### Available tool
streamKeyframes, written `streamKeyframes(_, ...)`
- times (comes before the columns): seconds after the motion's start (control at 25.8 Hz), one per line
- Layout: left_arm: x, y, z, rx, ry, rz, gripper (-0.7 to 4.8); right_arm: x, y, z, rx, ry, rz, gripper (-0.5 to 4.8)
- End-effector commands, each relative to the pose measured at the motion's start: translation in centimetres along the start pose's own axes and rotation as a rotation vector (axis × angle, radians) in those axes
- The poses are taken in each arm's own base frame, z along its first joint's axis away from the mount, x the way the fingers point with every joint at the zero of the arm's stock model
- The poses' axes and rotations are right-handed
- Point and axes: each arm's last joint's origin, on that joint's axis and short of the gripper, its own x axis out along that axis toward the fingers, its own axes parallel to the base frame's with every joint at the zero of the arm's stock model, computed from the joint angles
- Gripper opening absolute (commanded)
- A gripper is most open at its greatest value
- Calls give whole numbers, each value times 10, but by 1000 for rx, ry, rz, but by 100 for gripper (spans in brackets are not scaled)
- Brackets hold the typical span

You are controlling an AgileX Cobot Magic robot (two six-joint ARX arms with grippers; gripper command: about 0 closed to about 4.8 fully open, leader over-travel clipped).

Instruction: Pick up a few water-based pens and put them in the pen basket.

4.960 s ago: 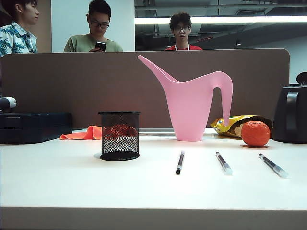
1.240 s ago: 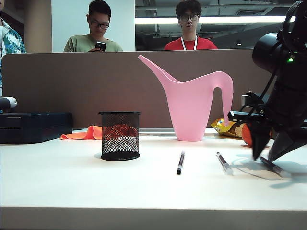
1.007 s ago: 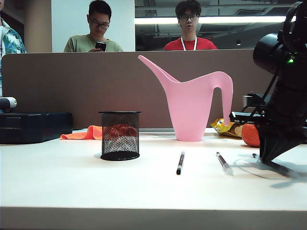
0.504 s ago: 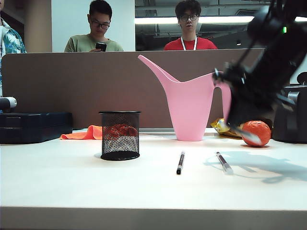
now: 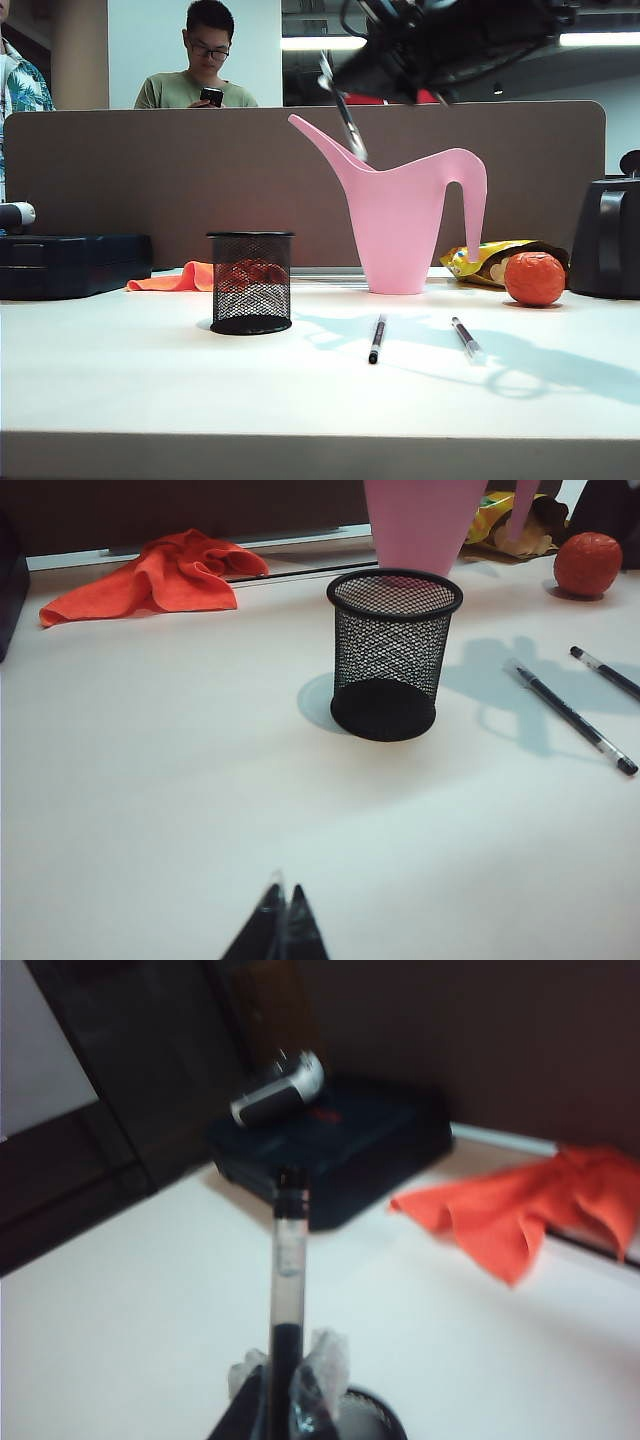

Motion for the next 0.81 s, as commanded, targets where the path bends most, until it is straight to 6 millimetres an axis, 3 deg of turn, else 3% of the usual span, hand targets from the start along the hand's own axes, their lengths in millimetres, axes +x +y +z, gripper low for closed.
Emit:
streamKeyframes(0.04,0,0,1,-4,1,-1,-3,15,4,-6,-41,-81,17,-9)
streamKeyframes(0.27,0,0,1,-4,1,-1,-3,48,3,-37,-69,-148,82,-9)
streamKeyframes(0.54,0,0,1,-3,0,-2,-3,98,-9,-40,-49,-148,104,-9)
streamKeyframes(0.81,0,0,1,-4,1,-2,-3,111,-20,-69,-10,-63,72,-9)
